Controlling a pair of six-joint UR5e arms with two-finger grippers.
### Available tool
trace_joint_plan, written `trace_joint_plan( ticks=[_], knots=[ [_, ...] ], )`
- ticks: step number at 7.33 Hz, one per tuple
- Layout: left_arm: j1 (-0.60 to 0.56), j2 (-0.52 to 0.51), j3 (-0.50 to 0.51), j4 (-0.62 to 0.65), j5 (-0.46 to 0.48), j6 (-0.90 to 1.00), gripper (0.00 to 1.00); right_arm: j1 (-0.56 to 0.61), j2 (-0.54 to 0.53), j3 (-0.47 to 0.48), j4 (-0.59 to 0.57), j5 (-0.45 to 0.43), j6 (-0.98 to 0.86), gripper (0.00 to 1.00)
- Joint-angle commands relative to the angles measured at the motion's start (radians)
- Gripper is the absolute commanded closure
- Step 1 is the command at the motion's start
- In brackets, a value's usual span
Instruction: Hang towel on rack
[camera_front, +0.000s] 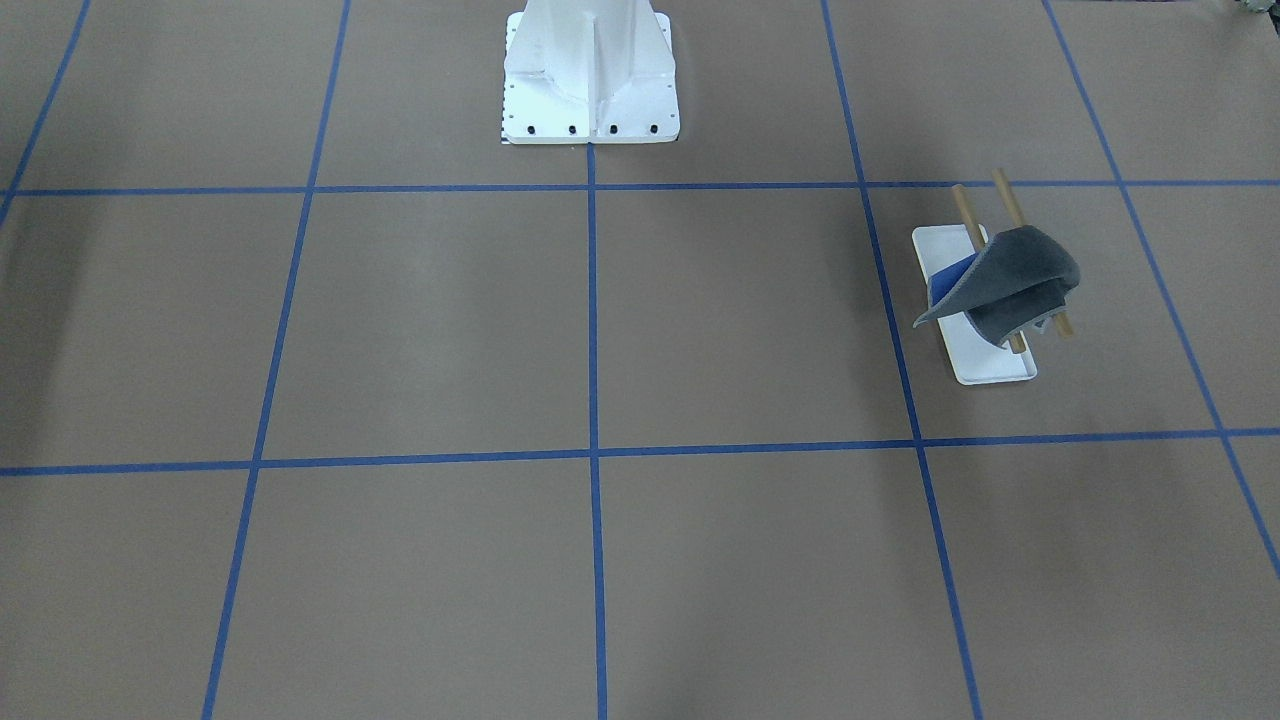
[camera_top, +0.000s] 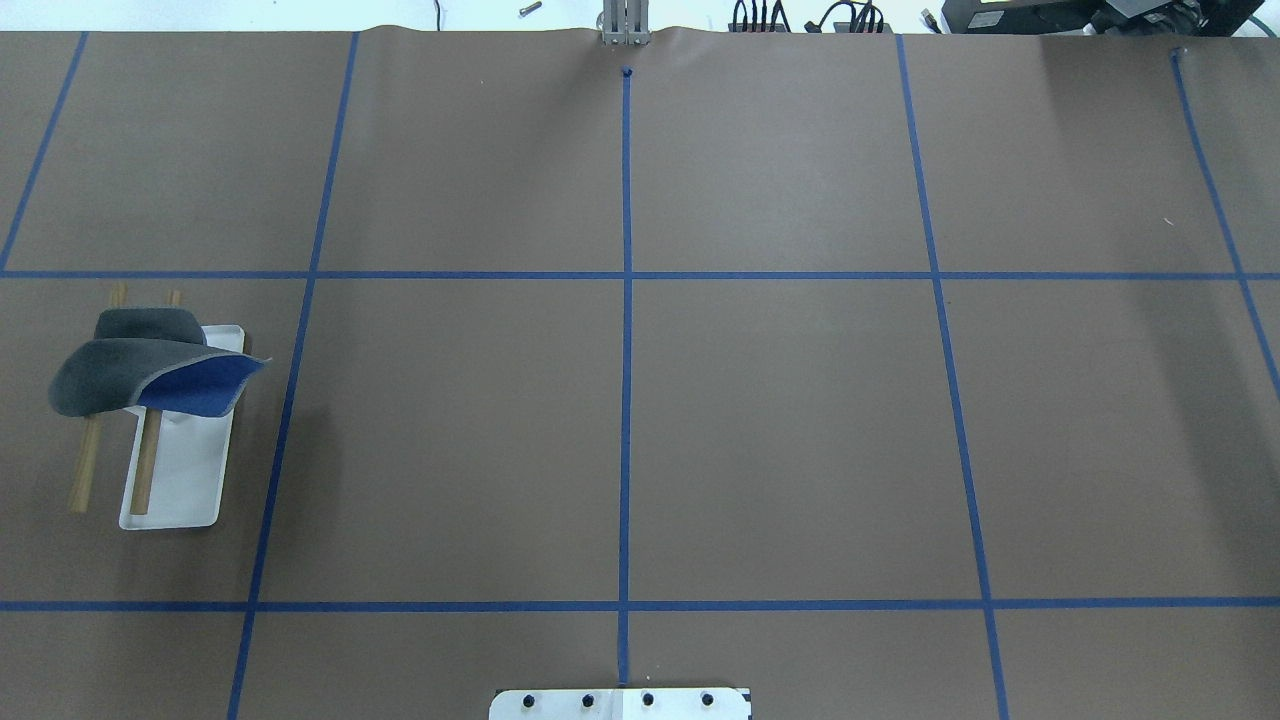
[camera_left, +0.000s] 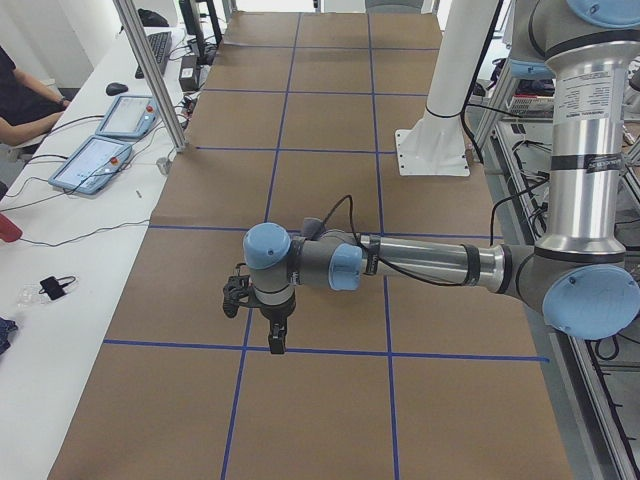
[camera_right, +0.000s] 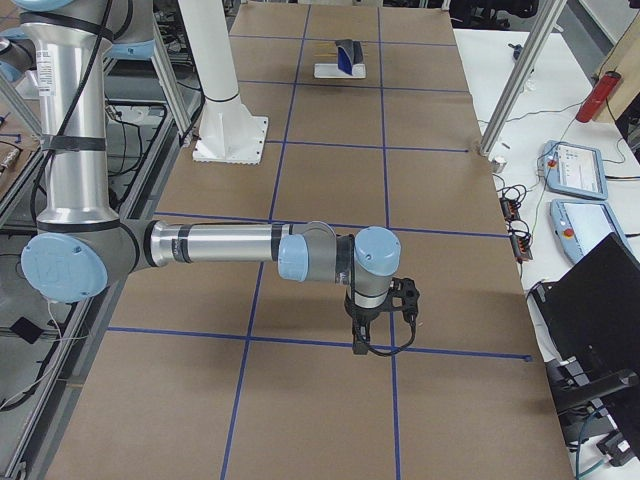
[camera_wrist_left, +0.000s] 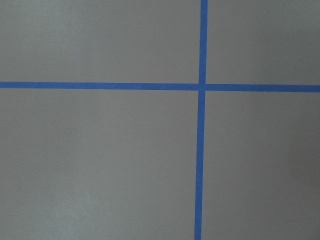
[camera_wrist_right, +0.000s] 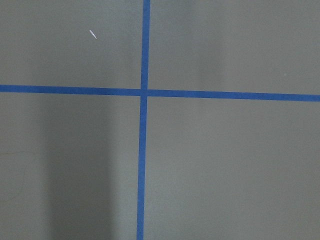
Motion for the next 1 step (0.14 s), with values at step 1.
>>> trace_joint_plan(
  ticks=[1],
  knots=[
    [-0.001, -0.003, -0.002, 0.000, 0.000, 0.002, 0.01, 0.000, -0.001, 0.003, 0.000, 0.018, 0.000, 0.00]
  ],
)
